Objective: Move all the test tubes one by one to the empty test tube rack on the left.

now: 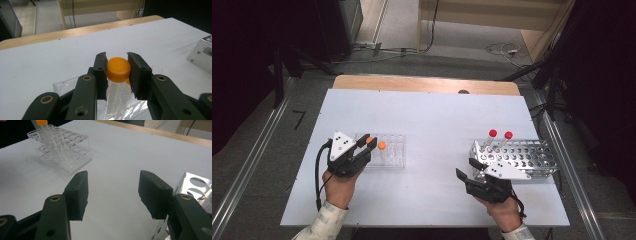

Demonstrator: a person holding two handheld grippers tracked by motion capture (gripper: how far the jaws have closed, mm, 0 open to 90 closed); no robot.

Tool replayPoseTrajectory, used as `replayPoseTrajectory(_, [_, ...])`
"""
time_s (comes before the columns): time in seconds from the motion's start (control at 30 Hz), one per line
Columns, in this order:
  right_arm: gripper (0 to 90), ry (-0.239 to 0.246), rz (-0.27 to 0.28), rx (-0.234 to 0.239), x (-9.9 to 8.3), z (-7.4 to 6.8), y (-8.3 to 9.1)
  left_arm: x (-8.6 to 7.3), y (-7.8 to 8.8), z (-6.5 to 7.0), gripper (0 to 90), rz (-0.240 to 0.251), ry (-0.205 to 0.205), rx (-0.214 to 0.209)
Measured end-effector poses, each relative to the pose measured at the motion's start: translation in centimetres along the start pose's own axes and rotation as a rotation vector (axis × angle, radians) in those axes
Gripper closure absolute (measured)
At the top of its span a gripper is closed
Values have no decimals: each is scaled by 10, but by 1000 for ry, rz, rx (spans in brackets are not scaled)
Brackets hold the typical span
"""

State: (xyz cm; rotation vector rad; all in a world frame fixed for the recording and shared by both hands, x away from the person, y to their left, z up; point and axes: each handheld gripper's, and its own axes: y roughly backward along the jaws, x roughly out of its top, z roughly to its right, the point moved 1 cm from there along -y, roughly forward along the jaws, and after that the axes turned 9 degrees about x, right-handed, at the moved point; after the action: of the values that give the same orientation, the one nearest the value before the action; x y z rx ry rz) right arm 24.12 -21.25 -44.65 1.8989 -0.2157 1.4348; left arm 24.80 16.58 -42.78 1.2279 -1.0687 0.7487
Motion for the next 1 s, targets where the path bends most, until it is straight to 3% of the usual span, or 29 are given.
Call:
replayPoseTrajectory(0.2, [393,-6,-1,-2,0,1,0,-1,-2,-1,687,-10,19,-20])
replayPoseTrajectory(0.53, [389,-10,14,-20,1,5,5,-1,-1,-3,594,-7,48,-32])
replayPoseTrajectory(0.7, [389,-29,32,-59,1,15,13,-1,0,-5,513,3,82,-30])
replayPoseTrajectory(0.8, [389,-45,42,-89,0,23,18,0,1,-6,487,1,108,-51])
replayPoseTrajectory(0.87, [389,-58,45,-115,-1,31,20,0,1,-7,466,-1,129,-64])
replayPoseTrajectory(1.0, [381,-67,43,-192,-6,47,24,1,2,-5,403,1,128,-48])
